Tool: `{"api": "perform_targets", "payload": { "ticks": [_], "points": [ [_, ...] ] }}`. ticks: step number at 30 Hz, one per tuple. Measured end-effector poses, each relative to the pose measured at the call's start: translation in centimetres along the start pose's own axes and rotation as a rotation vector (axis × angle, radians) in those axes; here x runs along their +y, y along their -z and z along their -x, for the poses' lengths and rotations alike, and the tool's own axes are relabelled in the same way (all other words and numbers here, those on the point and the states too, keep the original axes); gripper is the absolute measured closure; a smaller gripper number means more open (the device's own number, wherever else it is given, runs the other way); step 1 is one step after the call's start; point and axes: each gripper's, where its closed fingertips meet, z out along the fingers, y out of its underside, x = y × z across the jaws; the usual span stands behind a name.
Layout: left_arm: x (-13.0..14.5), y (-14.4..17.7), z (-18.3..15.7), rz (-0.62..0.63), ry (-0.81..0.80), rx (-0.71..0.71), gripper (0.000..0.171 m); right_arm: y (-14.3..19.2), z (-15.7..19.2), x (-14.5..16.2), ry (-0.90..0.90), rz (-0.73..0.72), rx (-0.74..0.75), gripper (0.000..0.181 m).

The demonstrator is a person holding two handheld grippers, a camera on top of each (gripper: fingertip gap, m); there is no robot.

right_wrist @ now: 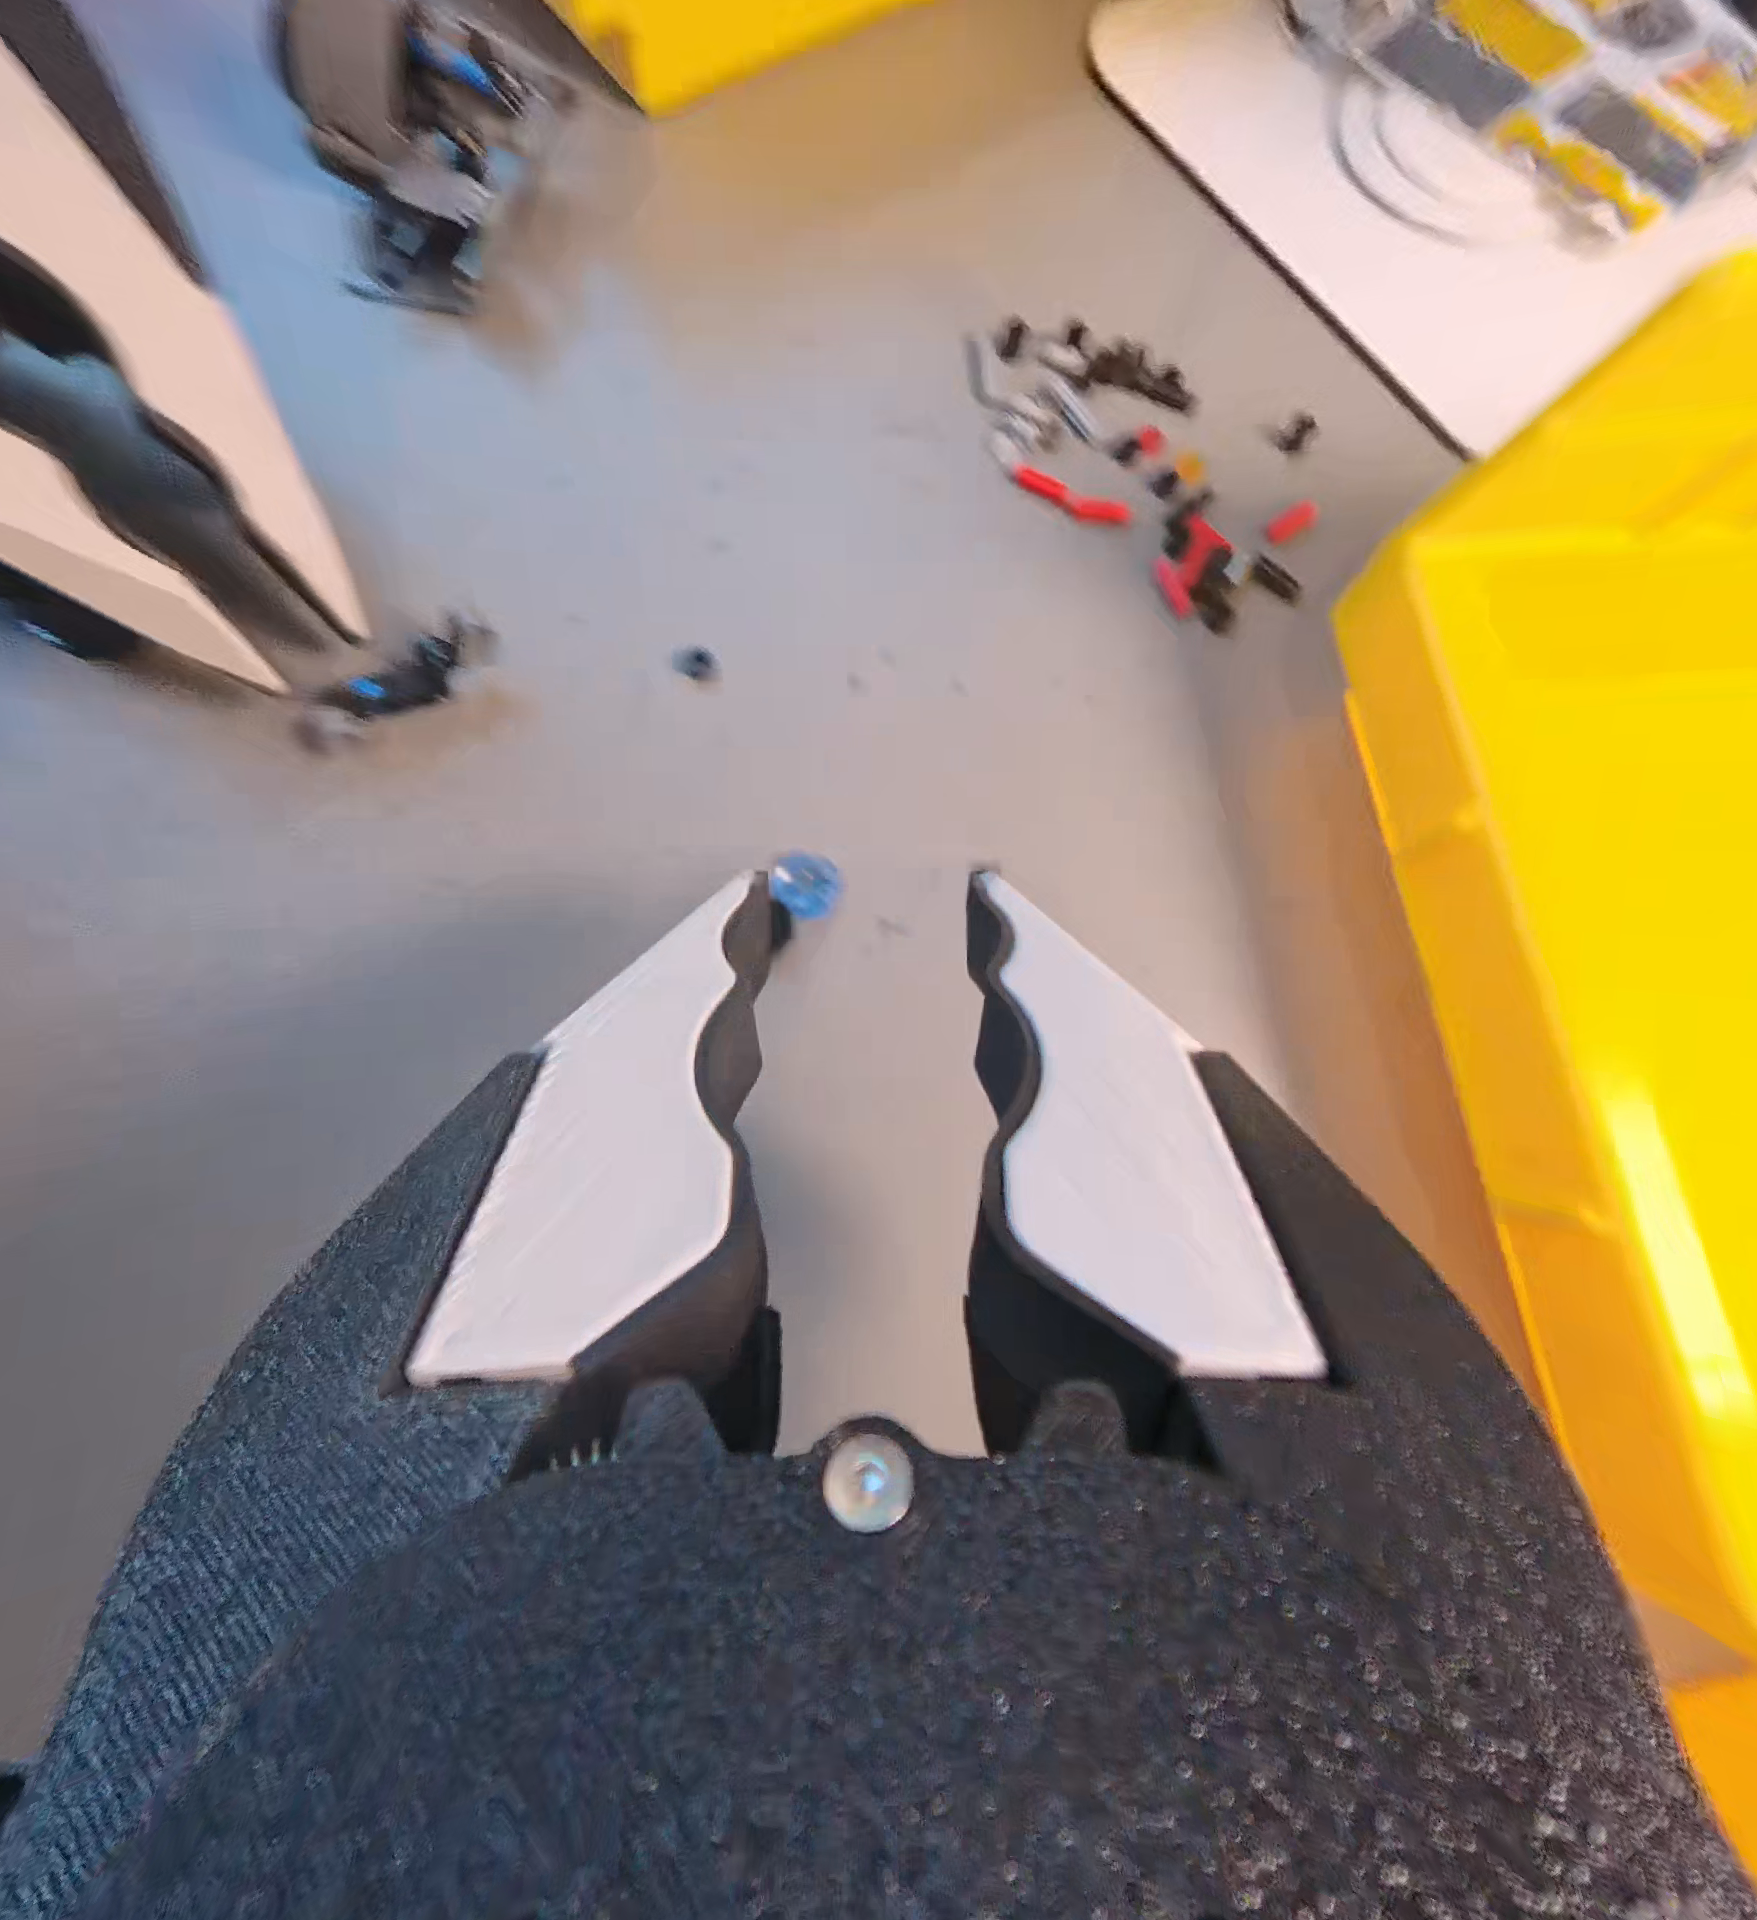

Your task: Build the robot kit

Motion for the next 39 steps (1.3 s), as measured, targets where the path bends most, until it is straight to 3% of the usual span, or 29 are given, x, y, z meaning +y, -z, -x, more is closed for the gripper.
{"api": "perform_targets", "payload": {
  "ticks": [7,10,14,16,18,21,24,29,39],
  "points": [
    [-1.4,1.5,0.9,-0.140,0.022,-0.029,0.152,-2.0,-3.7,3.3,-0.074,0.117,0.147,0.157],
    [-1.6,2.1,1.6,-0.187,0.037,-0.055,0.150,-2.6,-2.9,3.1,-0.078,0.112,0.084,0.178],
    [-2.2,2.7,1.5,-0.242,0.053,-0.044,0.150,-2.6,-2.8,3.0,-0.040,0.113,0.082,0.178],
    [-2.7,3.1,1.3,-0.278,0.043,-0.043,0.149,-2.3,-1.6,1.2,-0.058,-0.004,0.036,0.178],
    [-3.7,3.8,1.0,-0.339,0.014,-0.057,0.147,-1.1,0.2,-2.7,-0.133,-0.214,-0.044,0.178],
    [-5.6,5.0,0.7,-0.441,-0.061,-0.120,0.140,1.5,4.2,-8.7,-0.323,-0.545,-0.272,0.178],
    [-7.4,6.2,0.1,-0.520,-0.156,-0.207,0.132,2.6,7.9,-11.5,-0.476,-0.709,-0.463,0.177],
    [-8.6,7.4,-0.4,-0.546,-0.298,-0.380,0.137,3.0,11.3,-13.0,-0.678,-0.803,-0.685,0.178],
    [-9.1,8.3,-0.6,-0.553,-0.380,-0.462,0.152,2.5,12.1,-12.9,-0.776,-0.792,-0.765,0.178]
  ]
}}
